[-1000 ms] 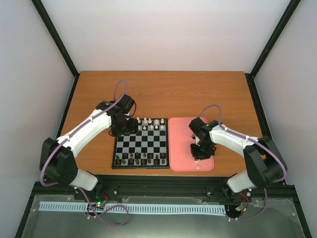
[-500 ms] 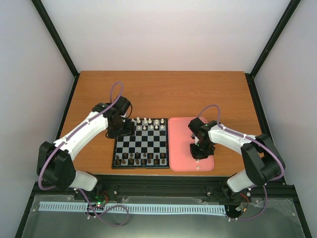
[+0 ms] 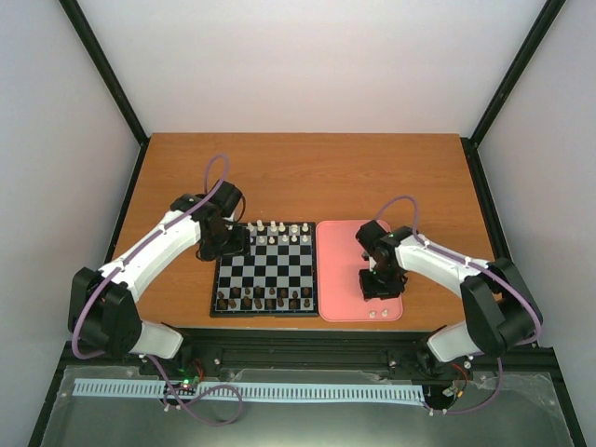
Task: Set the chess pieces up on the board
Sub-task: Pick up the chess piece from the storage box.
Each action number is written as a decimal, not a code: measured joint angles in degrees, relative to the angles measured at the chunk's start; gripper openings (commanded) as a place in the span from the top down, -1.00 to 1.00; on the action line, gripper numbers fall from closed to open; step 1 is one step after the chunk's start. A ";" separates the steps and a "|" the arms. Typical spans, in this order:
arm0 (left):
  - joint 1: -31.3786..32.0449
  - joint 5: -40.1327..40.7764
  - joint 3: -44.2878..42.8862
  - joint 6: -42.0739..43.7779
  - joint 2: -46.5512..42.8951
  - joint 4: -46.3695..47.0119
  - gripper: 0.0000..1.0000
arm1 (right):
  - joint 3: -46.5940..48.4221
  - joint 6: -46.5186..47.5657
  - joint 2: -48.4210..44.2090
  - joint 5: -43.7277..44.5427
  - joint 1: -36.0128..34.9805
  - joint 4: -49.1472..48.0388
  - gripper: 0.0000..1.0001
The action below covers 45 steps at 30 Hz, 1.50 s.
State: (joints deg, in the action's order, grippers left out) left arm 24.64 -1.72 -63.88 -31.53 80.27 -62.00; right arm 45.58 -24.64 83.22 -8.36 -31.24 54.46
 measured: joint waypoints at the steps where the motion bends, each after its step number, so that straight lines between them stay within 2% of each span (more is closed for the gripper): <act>1: -0.04 0.00 0.17 0.04 -0.04 -0.02 -0.61 | 0.00 -0.20 -0.33 0.20 -0.02 0.33 0.11; 13: -0.28 -1.09 0.55 0.11 -0.28 0.33 -0.61 | -1.77 -5.99 -6.47 4.94 -0.04 4.33 0.21; 17: -0.28 -1.49 0.55 0.20 0.07 0.61 -0.62 | -4.33 -7.50 -7.02 4.94 -0.04 4.66 0.31; 23: -0.28 -1.60 0.48 0.63 1.01 0.68 -0.62 | -6.80 -8.74 -7.43 4.44 -0.04 4.59 0.34; 31: -0.28 -1.84 0.15 1.36 1.49 0.70 -0.61 | -7.41 -8.79 -5.86 3.21 -0.04 2.32 0.56; 37: -0.28 -1.95 -0.15 1.57 1.75 0.68 -0.61 | -7.50 -8.79 -5.81 3.08 -0.02 2.03 0.87; 45: -0.55 -2.19 -0.15 1.60 1.75 0.68 -0.62 | -6.60 -8.63 -6.05 3.28 -0.02 3.17 0.94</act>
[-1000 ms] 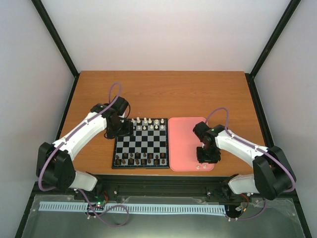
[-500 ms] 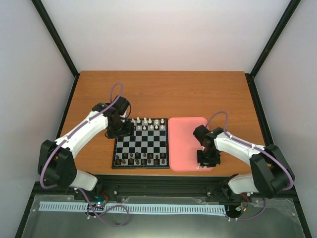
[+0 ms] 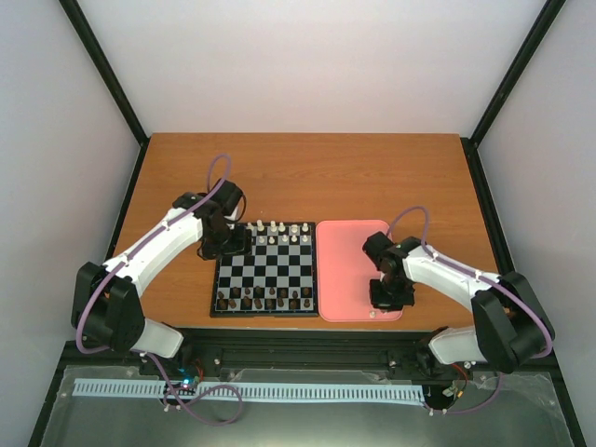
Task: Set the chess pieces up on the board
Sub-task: Pick up the chess piece from the storage box, then place the chess piece on the chessboard.
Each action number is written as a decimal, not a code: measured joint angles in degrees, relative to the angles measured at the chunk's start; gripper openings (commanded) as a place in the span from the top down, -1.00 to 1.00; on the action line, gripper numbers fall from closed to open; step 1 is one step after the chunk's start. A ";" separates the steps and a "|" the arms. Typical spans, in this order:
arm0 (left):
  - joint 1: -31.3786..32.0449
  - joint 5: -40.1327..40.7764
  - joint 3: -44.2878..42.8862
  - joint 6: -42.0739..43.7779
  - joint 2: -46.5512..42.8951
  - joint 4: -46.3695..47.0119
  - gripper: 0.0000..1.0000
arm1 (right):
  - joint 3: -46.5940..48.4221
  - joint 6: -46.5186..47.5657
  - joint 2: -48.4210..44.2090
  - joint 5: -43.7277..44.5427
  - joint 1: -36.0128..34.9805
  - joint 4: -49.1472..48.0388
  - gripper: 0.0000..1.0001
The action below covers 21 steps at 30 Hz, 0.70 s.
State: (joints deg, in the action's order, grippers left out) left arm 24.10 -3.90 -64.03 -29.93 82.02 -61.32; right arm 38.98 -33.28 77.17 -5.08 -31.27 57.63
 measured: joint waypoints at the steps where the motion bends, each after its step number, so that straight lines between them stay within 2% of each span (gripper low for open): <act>1: -0.15 -0.17 0.00 0.02 0.00 -0.02 -0.61 | 0.70 0.15 0.00 0.13 0.00 0.46 0.94; 6: -3.30 -0.98 0.00 0.70 -0.15 -0.07 -0.62 | 9.57 1.68 1.77 0.79 -0.02 2.51 0.94; 10: -10.03 -2.54 0.02 1.88 -1.33 -0.13 -0.63 | 19.93 3.50 6.86 1.07 -0.94 3.56 0.94; 21: -30.47 -8.00 2.21 4.26 -2.60 0.46 -0.63 | 56.89 8.41 34.14 -0.94 -14.51 5.44 0.95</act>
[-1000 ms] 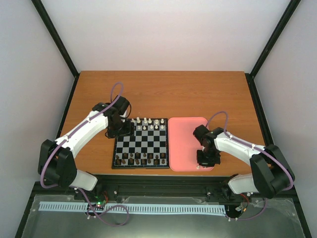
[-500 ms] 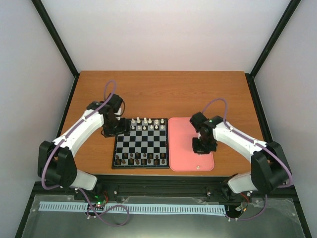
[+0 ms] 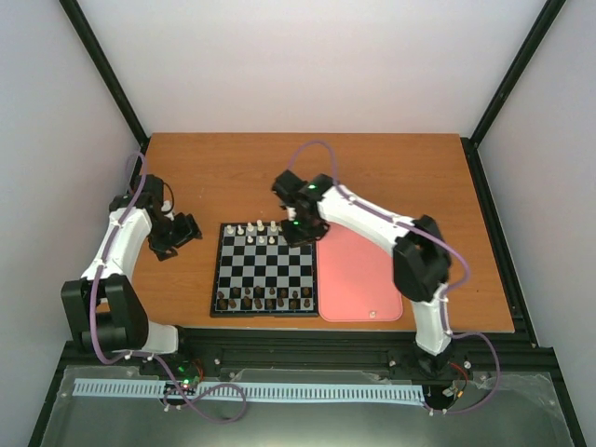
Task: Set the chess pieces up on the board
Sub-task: Place the chess piece on the chessboard.
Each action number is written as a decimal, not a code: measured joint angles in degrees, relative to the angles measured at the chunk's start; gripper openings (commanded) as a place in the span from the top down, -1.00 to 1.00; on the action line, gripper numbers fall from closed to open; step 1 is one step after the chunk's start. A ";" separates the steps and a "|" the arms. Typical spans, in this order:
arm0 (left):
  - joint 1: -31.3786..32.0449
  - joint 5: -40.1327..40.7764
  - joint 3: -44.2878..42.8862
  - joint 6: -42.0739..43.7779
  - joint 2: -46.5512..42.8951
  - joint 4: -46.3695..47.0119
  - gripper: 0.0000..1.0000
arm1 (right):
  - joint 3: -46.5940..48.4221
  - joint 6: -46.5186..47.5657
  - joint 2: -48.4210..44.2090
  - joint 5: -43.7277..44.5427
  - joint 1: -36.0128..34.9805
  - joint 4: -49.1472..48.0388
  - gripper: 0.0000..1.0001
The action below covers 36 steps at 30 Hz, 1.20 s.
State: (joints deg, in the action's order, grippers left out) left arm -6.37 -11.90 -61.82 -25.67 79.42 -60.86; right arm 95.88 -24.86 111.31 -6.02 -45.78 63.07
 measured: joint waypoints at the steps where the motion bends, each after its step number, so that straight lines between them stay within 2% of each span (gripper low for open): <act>1: -0.94 -0.17 0.13 0.00 0.00 0.09 -0.63 | 3.26 0.42 2.54 -0.52 -1.03 0.35 0.94; 7: -1.57 -1.33 0.33 -0.07 0.04 1.25 -0.63 | 28.15 3.52 19.67 -4.26 -6.34 5.22 0.94; 10: -1.64 -1.51 0.33 -0.13 0.15 1.53 -0.63 | 38.32 4.94 26.36 -6.45 -7.69 8.02 0.94; 12: -1.66 -1.68 0.33 -0.17 0.31 1.73 -0.63 | 41.72 5.60 29.18 -7.76 -8.17 9.31 0.94; 24: -1.66 -2.73 0.33 -0.20 0.37 2.36 -0.63 | 42.58 7.63 34.32 -10.34 -8.44 14.21 0.89; 27: -1.66 -2.97 0.33 -0.20 0.39 2.56 -0.63 | 42.49 7.96 34.47 -10.32 -8.48 14.32 0.76; 32: -1.66 -3.17 0.33 -0.20 0.39 2.58 -0.62 | 41.90 8.41 34.47 -10.29 -8.48 14.25 0.42; 36: -1.66 -3.17 0.33 -0.20 0.39 2.56 -0.62 | 41.46 8.83 34.47 -10.32 -8.48 14.03 0.35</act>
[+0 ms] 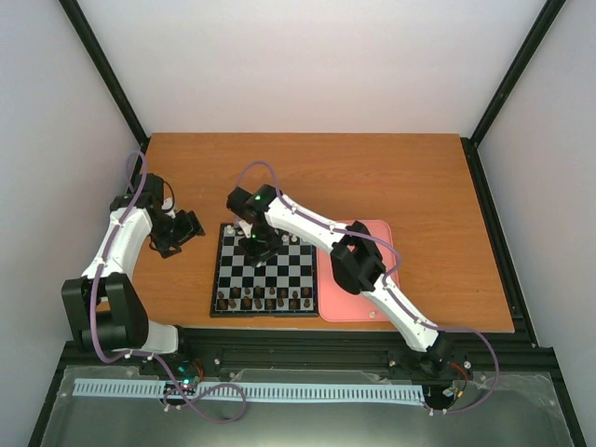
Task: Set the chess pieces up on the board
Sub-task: Place the chess piece on the chessboard, then pick up the chess piece from the chessboard.
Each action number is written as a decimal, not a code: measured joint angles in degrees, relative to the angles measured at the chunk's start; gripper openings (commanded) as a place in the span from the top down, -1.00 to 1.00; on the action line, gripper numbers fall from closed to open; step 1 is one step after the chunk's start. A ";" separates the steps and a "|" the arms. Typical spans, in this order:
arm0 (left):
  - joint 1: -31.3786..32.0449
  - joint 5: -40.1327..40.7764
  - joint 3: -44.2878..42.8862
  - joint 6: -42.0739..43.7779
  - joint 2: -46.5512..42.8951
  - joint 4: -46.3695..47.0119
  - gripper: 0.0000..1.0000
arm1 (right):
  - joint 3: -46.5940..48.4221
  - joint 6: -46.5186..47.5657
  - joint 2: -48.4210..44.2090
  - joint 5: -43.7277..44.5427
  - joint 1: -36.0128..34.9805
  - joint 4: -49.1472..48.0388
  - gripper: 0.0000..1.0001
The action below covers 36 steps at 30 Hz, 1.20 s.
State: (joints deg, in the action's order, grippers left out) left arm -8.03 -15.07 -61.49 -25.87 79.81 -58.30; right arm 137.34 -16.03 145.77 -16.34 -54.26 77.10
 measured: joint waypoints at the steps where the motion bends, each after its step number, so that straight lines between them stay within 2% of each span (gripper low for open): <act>1: 0.00 0.00 0.02 0.00 0.00 0.02 -0.62 | -0.26 0.11 0.00 0.00 0.00 -0.22 0.33; 8: 0.00 -0.68 0.33 0.04 -0.50 0.00 -0.60 | -3.80 0.02 -3.08 0.61 -0.07 -0.90 0.11; 14: 1.18 -2.29 0.15 0.33 -2.14 -0.28 -0.54 | -15.87 -0.66 -17.79 2.78 -0.07 -2.14 -0.08; 16: 3.98 -1.57 -0.70 0.66 -2.60 -1.22 -0.53 | -23.10 -1.57 -26.67 4.70 -0.04 -3.28 -0.10; 17: 6.36 -0.98 -1.31 0.76 -2.71 -1.70 -0.52 | -23.80 -1.68 -27.69 4.92 -0.04 -3.19 -0.10; 20: 16.65 1.27 -2.21 0.81 -3.23 -2.36 -0.44 | -36.17 -3.74 -38.18 6.86 1.05 -7.02 -0.09; 26: 30.45 5.84 -0.35 -1.18 -3.17 -3.52 -0.33 | -61.29 -7.93 -52.78 10.38 9.86 -11.39 -0.10; 30: 35.74 8.74 0.15 -2.93 -0.66 -3.13 -0.20 | -72.83 -9.33 -58.12 11.47 13.20 -13.00 -0.10; 36: 38.53 11.56 0.96 -4.35 6.49 -0.42 -0.10 | -80.02 -9.68 -60.72 11.61 14.95 -14.82 -0.10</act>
State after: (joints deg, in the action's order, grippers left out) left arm 30.50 -3.51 -60.53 -30.22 86.30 -58.72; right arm 57.32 -25.71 85.06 -4.73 -39.31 62.28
